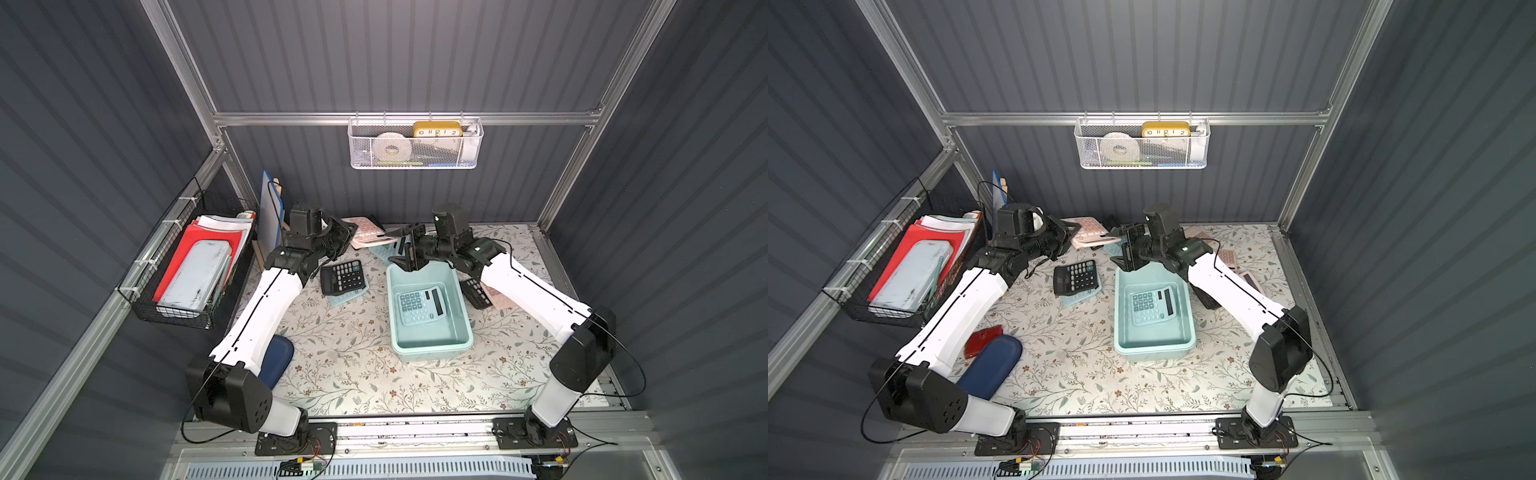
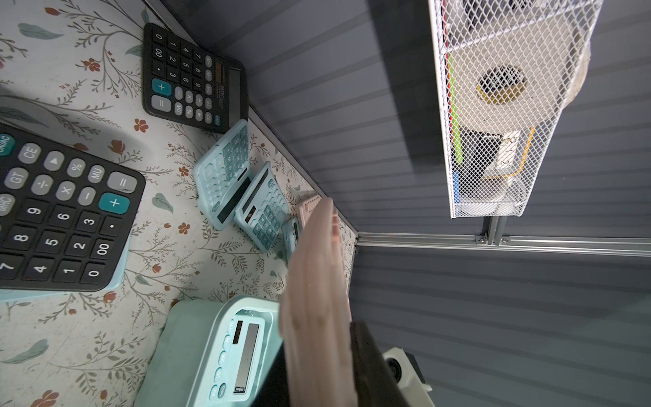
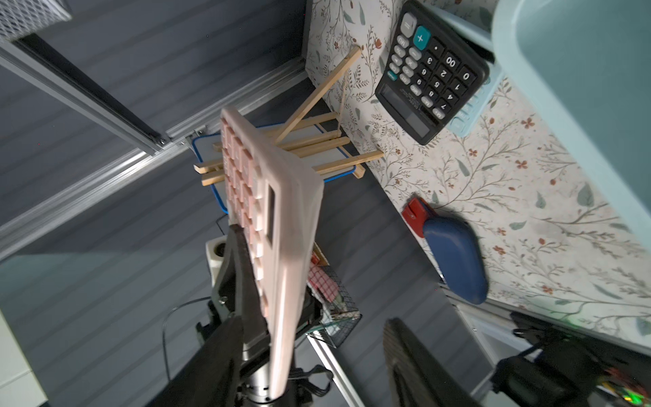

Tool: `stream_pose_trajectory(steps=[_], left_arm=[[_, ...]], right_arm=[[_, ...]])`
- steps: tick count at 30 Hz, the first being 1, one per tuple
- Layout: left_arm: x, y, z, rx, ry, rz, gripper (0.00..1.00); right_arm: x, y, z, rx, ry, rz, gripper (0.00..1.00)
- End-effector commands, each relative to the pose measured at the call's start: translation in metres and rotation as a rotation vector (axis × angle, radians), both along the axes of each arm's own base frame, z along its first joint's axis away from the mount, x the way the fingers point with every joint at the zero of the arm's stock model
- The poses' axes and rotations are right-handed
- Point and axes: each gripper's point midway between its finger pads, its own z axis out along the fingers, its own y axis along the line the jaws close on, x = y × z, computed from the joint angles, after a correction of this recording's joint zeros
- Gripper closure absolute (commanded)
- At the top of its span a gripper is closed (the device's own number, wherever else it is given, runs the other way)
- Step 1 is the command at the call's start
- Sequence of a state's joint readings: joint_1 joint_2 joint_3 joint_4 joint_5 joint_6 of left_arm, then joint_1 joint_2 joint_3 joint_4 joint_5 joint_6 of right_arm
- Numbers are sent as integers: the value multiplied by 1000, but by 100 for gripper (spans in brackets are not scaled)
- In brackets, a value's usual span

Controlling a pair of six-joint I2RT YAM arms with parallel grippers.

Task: Put the calculator in the storage box
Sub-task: Place the calculator in the storage box.

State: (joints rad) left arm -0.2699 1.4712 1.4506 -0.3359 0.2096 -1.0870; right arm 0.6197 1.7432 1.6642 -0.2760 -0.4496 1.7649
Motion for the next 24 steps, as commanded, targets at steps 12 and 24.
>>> stream_pose_trajectory(steps=[12, 24], left_arm=[[-1, -10, -1, -49, -36, -38, 100], [-2, -12, -1, -57, -39, -41, 100]], right_arm=[[18, 21, 11, 61, -16, -6, 52], [14, 25, -1, 43, 6, 11, 60]])
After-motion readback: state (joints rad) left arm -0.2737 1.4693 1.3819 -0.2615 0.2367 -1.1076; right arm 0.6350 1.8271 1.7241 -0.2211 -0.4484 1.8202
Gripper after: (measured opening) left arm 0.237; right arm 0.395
